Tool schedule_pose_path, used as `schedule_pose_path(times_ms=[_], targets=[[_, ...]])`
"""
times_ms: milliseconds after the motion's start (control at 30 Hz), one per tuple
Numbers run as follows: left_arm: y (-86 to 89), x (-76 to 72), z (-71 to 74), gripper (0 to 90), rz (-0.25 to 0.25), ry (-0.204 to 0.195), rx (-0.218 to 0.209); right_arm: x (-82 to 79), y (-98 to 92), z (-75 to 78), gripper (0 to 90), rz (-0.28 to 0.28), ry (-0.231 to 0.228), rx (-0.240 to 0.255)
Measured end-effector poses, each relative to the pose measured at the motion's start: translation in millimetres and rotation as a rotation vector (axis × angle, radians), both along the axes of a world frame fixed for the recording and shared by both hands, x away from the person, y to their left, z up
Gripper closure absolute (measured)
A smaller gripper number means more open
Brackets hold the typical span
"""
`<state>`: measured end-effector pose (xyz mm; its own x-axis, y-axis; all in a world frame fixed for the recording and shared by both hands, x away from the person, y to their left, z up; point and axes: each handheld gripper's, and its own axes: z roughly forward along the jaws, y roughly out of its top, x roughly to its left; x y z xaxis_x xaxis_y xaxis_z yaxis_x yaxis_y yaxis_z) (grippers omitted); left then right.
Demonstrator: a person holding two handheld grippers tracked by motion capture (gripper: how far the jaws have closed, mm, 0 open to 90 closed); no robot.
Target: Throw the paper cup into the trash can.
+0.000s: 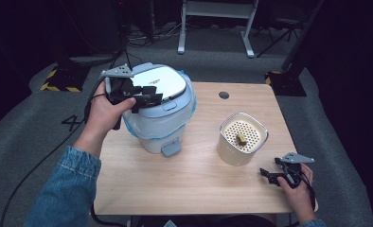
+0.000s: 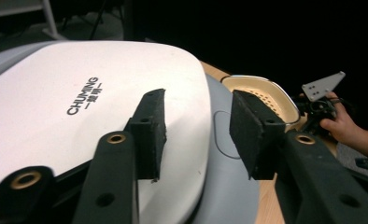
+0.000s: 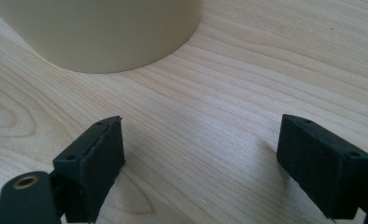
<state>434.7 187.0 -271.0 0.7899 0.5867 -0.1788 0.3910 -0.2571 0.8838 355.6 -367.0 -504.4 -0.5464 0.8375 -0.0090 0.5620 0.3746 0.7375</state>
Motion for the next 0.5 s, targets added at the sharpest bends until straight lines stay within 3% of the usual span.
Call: schedule_pose_path(times_ms=[200, 433, 500], targets=[[-9.6, 7.2, -2.4, 59.0, 0.048, 0.004, 0.033, 0.0, 0.0, 0.0, 15.1, 0.001, 0.000, 0.000], [-21.9, 3.7, -0.2, 59.2, 0.085, -0.102, 0.177, 0.0, 0.0, 0.0, 15.1, 0.000, 0.000, 0.000], [-24.7, 2.0, 0.7, 59.2, 0.105, -0.094, 0.186, 0.0, 0.0, 0.0, 15.1, 0.000, 0.000, 0.000]])
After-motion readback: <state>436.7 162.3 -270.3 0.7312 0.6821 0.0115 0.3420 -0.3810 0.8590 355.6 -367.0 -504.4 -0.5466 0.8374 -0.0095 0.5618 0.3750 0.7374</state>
